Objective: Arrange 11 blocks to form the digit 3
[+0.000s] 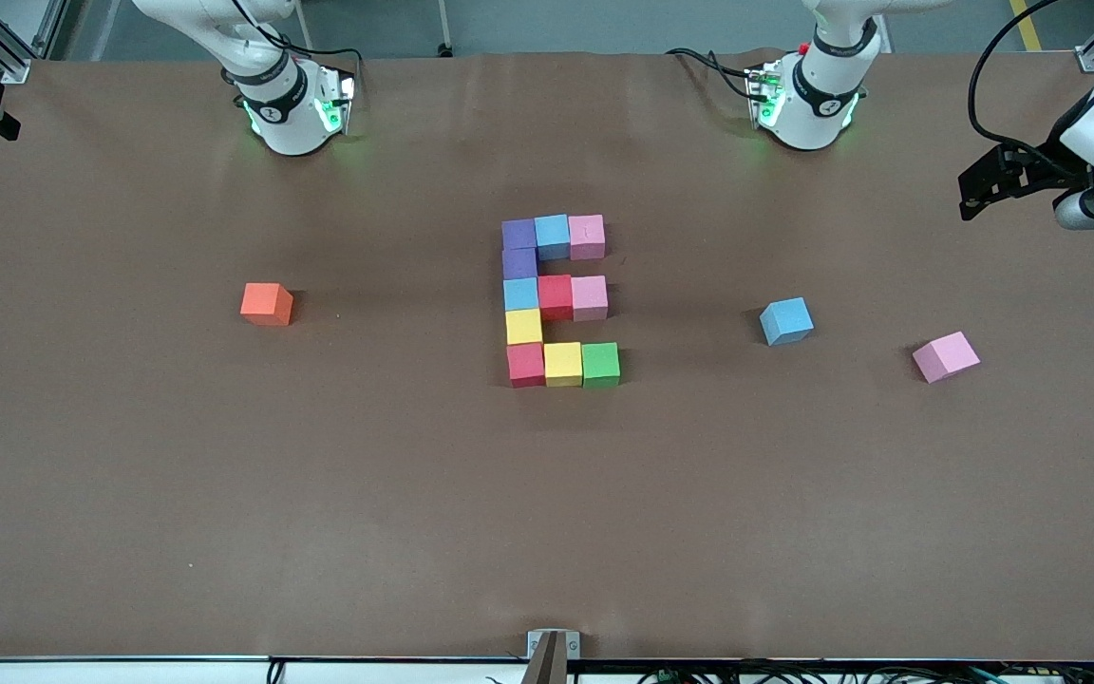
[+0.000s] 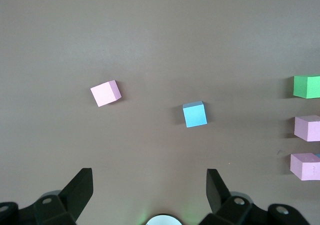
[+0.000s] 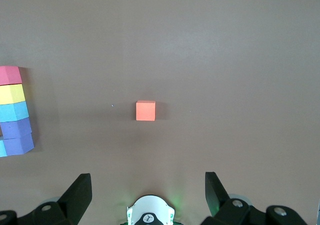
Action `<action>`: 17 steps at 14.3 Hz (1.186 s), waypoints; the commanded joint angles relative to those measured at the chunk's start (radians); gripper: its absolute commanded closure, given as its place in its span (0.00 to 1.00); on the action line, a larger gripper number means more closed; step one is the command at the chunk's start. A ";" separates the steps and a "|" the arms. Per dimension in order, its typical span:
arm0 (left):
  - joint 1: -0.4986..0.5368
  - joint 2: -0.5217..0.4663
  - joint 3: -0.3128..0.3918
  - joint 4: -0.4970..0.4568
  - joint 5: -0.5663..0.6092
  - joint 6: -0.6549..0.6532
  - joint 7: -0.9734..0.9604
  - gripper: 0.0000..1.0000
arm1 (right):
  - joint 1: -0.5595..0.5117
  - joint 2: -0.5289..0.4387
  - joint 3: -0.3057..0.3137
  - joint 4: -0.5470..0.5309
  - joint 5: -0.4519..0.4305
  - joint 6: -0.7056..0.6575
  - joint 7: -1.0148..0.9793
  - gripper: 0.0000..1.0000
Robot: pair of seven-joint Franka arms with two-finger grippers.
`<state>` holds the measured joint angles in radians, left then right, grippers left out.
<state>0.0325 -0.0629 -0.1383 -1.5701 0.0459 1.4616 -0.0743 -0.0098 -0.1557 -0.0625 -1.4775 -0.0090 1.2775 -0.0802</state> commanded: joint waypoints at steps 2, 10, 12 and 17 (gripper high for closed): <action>0.027 -0.025 -0.001 -0.013 -0.034 -0.009 0.001 0.00 | -0.010 -0.007 0.007 0.000 0.000 -0.001 0.011 0.00; 0.023 -0.028 -0.014 0.018 -0.034 -0.047 -0.002 0.00 | -0.009 -0.007 0.007 -0.001 0.000 -0.001 0.011 0.00; 0.023 -0.026 -0.012 0.031 -0.034 -0.064 -0.001 0.00 | -0.009 -0.007 0.007 -0.001 -0.002 -0.001 0.010 0.00; 0.026 -0.025 -0.004 0.044 -0.092 -0.060 -0.010 0.00 | -0.009 -0.007 0.007 -0.001 -0.002 0.000 0.010 0.00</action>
<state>0.0519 -0.0776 -0.1491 -1.5374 0.0027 1.4149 -0.0790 -0.0098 -0.1557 -0.0625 -1.4775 -0.0090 1.2775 -0.0802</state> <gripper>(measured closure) 0.000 0.000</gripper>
